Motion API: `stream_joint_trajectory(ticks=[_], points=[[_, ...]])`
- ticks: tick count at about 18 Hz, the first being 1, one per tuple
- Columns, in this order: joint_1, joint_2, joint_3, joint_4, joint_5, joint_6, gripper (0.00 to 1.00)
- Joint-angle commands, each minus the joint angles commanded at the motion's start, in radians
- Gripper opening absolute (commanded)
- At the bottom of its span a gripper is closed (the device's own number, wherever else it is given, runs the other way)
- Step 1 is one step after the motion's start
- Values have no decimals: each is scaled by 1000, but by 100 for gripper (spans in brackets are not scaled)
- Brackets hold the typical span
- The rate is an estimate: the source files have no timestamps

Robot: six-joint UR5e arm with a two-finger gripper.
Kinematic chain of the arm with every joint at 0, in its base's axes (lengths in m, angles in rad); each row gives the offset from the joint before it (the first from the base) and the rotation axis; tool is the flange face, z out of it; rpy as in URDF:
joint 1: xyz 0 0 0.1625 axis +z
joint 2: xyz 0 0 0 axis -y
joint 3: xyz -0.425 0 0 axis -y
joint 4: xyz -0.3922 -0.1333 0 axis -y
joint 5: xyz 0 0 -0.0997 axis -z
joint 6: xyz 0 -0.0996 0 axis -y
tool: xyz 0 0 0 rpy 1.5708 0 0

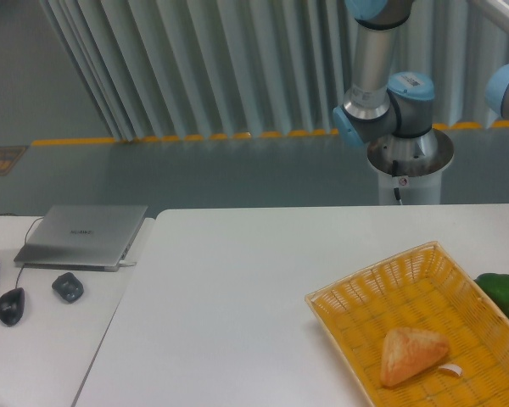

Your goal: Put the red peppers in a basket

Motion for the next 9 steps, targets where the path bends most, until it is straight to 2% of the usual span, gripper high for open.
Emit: stream_joint_trajectory(ticks=[6,9], points=[[-5,9,-5,0,-2,2,100],[-5,17,-31,12,3,0,100]])
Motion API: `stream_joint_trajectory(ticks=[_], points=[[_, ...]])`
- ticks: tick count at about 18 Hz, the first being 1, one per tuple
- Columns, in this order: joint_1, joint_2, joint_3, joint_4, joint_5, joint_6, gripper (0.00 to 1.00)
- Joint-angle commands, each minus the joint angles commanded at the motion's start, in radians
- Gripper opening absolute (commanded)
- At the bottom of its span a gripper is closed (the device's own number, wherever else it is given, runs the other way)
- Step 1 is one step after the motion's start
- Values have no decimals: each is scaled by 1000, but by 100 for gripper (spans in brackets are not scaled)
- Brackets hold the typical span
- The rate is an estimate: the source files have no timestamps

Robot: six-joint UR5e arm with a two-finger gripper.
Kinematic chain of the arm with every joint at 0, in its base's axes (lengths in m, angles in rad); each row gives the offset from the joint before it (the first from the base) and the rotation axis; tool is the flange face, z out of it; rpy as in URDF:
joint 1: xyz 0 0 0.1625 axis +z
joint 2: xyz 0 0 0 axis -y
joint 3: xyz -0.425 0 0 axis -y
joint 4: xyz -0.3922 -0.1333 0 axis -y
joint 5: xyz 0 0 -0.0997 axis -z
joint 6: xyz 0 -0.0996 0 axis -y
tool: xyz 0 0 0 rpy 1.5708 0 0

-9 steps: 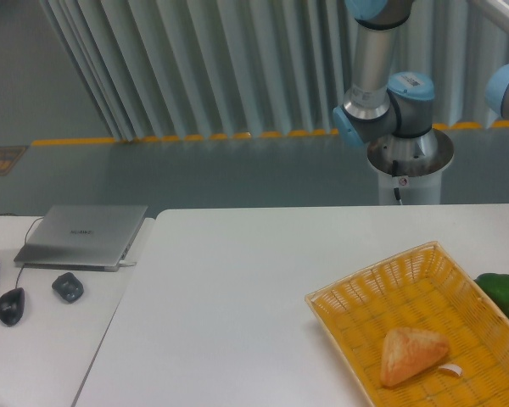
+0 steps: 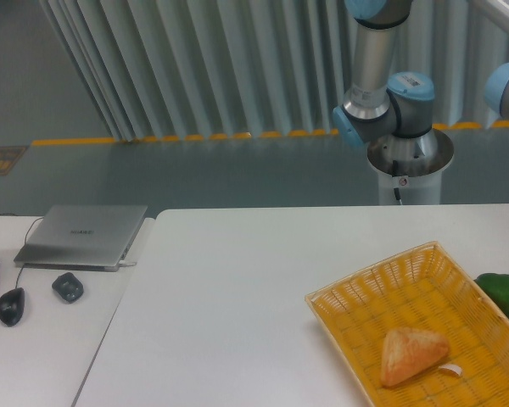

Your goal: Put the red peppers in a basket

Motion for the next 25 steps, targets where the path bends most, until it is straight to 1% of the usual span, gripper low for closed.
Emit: stream_joint_trajectory(ticks=[1,2,3,4,5,7,9,12,14,15,17,18,19,22,25], points=[[2,-6,-9,8,-3,-11,100],[21,-3,-26,34,-9,-5,100],[38,-2,-58,67,-24,-5,100],[52,3,-81,113,-49,-6,100],[75,5,-92,153,-52,0,100],[78,23,-92,164,-46,0,100],[83,25,-86,169,-35,11,100],[106,18,-69,166,-37,89,100],[109,-7,-63,166,-38,90,100],[107,-21,-55,176,-38,91,100],[104,-49,-52,227,-37,94,100],[104,-55,-52,238,-37,94,100],[104,-70,-48,242,-37,94,100],[104,-86,-31,247,-37,97,100],[101,-100,-32,256,-37,91,100]])
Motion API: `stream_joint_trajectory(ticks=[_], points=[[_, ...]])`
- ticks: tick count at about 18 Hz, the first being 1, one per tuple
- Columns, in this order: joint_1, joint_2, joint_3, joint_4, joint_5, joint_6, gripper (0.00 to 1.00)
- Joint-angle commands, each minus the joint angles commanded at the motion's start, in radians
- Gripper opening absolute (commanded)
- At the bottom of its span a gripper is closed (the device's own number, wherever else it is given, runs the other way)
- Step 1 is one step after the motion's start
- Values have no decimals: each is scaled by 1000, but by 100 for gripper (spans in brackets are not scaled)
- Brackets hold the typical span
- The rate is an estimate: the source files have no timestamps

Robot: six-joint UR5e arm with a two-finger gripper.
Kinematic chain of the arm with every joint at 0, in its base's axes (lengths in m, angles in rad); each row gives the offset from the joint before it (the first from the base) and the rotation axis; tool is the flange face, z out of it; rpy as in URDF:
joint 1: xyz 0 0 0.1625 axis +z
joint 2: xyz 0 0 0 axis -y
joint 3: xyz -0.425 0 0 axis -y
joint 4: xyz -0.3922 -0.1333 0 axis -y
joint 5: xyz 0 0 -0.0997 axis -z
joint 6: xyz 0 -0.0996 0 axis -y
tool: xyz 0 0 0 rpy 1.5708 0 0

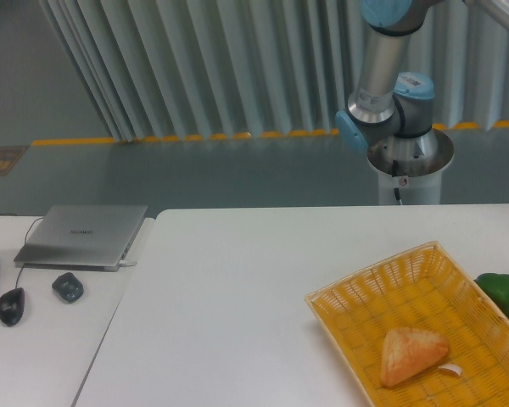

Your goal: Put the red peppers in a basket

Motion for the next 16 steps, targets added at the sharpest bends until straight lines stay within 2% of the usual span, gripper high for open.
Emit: stream_joint_trajectory(ticks=[1,3,4,5,6,9,16], points=[[-2,0,2,2,0,-11,97],[-5,-2,12,0,0,-43,52],[-12,0,12,-1,-3,-79,34],[-26,1,12,-1,-6,-137,10],[-47,1,12,0,-6,-188,0],[-100,-11,14,8,-6,-317,0],[-106,-18,8,22,-5,-319,0]])
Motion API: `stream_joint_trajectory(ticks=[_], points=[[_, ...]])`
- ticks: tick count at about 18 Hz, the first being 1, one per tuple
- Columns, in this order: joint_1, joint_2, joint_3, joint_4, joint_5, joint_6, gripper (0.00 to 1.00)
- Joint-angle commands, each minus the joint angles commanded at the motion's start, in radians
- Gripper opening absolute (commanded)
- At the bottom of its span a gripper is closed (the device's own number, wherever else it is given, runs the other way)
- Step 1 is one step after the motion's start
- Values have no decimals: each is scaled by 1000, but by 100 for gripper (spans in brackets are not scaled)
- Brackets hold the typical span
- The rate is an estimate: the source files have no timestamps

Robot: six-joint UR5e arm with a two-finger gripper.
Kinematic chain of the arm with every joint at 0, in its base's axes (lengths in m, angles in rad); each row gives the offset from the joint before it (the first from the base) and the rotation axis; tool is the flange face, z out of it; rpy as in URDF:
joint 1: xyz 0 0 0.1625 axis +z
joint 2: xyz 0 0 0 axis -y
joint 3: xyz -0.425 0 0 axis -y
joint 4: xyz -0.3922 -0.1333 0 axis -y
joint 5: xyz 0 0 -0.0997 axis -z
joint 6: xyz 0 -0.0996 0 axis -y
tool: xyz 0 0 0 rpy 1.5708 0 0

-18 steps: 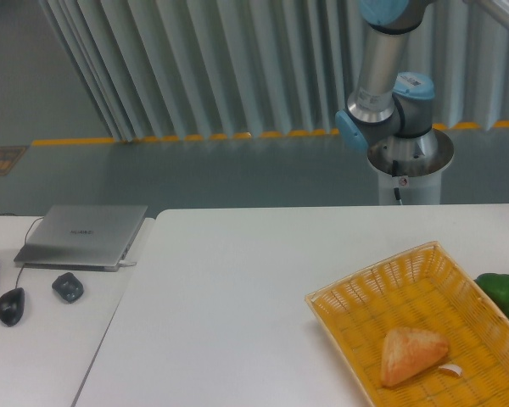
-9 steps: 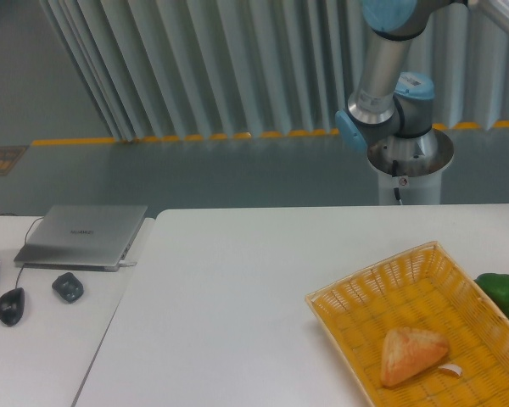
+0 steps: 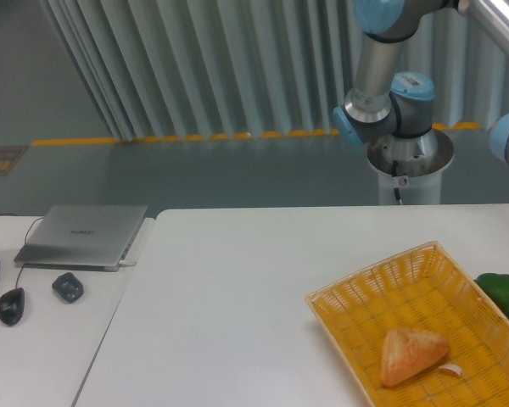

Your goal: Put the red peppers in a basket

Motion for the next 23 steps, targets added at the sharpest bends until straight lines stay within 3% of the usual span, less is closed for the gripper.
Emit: stream_joint_trajectory(ticks=[10,15,23], points=[[6,-54,-8,2,2,-35,0],[8,-84,-5,50,2,-38,0],[-2,-104,55,64,-3,-138,0]])
